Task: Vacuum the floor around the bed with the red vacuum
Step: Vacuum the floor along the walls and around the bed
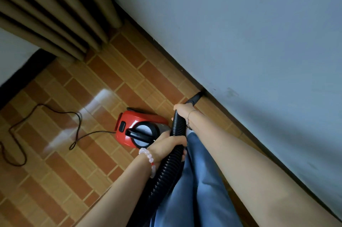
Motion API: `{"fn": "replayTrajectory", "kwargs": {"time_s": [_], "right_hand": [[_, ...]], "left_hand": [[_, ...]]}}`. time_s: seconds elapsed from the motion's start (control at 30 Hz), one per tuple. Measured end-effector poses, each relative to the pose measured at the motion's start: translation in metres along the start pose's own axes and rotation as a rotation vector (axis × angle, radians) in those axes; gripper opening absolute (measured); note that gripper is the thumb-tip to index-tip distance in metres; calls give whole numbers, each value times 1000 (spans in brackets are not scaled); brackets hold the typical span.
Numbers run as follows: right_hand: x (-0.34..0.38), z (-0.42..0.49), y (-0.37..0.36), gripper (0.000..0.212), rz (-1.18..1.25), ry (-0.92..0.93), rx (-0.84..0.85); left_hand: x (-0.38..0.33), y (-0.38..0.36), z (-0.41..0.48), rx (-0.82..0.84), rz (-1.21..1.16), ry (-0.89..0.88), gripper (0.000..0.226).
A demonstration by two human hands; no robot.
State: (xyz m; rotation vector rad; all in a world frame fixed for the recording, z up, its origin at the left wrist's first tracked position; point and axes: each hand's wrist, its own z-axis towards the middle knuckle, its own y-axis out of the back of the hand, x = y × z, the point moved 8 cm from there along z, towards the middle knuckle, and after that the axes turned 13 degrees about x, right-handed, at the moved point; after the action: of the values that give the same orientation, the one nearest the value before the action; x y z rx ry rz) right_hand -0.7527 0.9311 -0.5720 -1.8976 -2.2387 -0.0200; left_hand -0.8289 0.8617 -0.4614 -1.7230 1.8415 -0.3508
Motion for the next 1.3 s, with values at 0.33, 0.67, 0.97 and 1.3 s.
{"fn": "replayTrajectory", "kwargs": {"time_s": [0.33, 0.67, 0.97, 1.3], "right_hand": [[20, -11, 18, 54, -147, 106, 45], [42, -30, 52, 40, -127, 92, 117], [77, -27, 41, 32, -193, 99, 140], [107, -18, 18, 22, -156, 123, 155]], "left_hand": [[-8, -33, 9, -50, -15, -39, 14], [-37, -57, 28, -103, 60, -67, 18], [-73, -55, 17, -128, 70, -124, 18], [-90, -25, 11, -205, 130, -166, 19]]}}
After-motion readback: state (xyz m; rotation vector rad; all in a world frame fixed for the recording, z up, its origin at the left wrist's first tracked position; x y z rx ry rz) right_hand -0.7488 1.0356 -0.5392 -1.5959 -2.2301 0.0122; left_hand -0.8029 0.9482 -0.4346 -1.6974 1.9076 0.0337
